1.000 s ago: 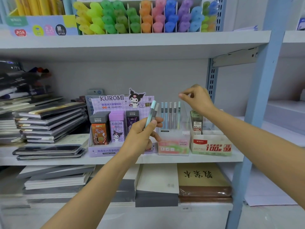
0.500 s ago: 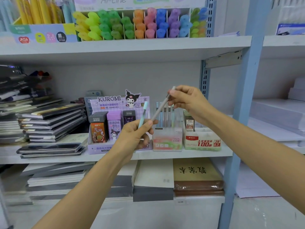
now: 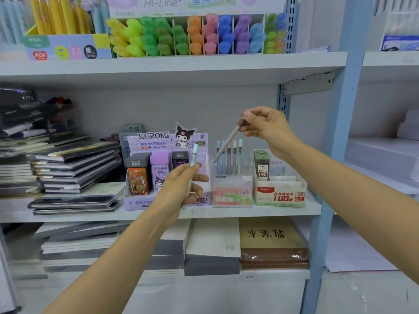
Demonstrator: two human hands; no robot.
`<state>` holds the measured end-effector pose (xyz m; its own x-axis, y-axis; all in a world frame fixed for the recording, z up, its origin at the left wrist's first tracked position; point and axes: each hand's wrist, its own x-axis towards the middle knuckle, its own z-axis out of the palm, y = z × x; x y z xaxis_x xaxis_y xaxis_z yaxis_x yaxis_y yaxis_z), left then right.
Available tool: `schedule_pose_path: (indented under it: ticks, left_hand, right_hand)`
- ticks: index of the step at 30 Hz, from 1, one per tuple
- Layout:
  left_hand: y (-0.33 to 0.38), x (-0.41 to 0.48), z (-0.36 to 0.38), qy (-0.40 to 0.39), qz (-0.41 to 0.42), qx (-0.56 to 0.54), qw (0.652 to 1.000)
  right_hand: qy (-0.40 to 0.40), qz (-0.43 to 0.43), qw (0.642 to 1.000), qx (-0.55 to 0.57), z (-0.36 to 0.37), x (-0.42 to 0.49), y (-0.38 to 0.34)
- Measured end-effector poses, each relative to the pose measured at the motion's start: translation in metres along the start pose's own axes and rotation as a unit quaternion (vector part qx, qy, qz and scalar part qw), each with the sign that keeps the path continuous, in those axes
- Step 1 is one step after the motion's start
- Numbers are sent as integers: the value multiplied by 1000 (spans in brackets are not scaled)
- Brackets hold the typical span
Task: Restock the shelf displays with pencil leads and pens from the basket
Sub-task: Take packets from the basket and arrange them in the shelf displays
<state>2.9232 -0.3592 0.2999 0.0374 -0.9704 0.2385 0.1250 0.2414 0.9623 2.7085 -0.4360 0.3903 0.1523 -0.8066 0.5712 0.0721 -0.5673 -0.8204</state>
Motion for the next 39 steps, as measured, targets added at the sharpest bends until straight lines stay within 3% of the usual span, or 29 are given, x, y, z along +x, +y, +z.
schedule_pose_path:
  ticks: [7,14,20,26,34,39]
  left_hand:
    - [-9,1,-9,-6,32,17,999]
    - [-16,7,-13,-12,53,39,998]
    - [-22,11,-18,-18,59,38,997]
    - [-23,11,-15,-23,58,31,998]
    - [-23,9,-17,-28,58,28,998]
    - [-23,8,-20,-30,56,23,998]
  right_hand:
    - [40,-20,985,-164,10,19,27]
    - [6,-35,961,-275,37,33,59]
    - [-20,-19,950,-310,27,41,57]
    - [-47,2,961,-271,33,39,55]
    - [-29,-4,929,-370,43,48,63]
    - [-27,1,941,-338,41,50,61]
